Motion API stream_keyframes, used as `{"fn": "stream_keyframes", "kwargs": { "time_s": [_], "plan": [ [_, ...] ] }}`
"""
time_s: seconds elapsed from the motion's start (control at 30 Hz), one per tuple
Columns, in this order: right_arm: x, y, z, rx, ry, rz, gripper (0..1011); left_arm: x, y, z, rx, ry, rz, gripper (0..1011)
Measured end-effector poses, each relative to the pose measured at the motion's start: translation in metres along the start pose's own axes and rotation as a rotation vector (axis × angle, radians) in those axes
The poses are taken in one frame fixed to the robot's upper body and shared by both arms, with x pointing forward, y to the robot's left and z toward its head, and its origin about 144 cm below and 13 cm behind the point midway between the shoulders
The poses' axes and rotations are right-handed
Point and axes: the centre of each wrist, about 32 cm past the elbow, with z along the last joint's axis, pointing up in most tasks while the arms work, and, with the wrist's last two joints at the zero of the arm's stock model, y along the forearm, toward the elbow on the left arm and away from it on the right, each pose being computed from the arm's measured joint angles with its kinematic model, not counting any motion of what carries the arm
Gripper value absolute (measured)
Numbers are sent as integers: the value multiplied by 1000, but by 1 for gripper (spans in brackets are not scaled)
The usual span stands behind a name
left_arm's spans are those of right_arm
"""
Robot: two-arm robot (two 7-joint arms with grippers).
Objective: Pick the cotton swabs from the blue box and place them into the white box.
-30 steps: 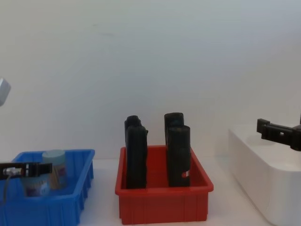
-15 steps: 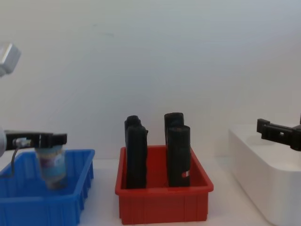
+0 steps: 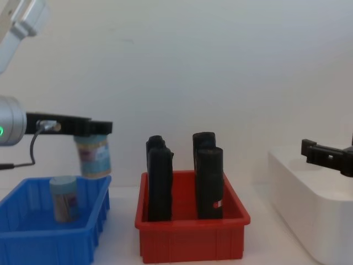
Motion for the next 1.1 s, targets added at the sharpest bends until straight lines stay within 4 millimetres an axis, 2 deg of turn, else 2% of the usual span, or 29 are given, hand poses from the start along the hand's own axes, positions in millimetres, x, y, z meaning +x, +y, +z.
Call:
{"fn": "stream_keyframes", "kwargs": {
  "time_s": [0.63, 1.1],
  "plan": [
    [0, 0, 0, 0, 0, 0, 1002, -18, -1, 54, -25, -59, -306, 661],
    [0, 0, 0, 0, 0, 0, 1001, -26, -4, 74, -24, -98, -444, 660]
  ]
}}
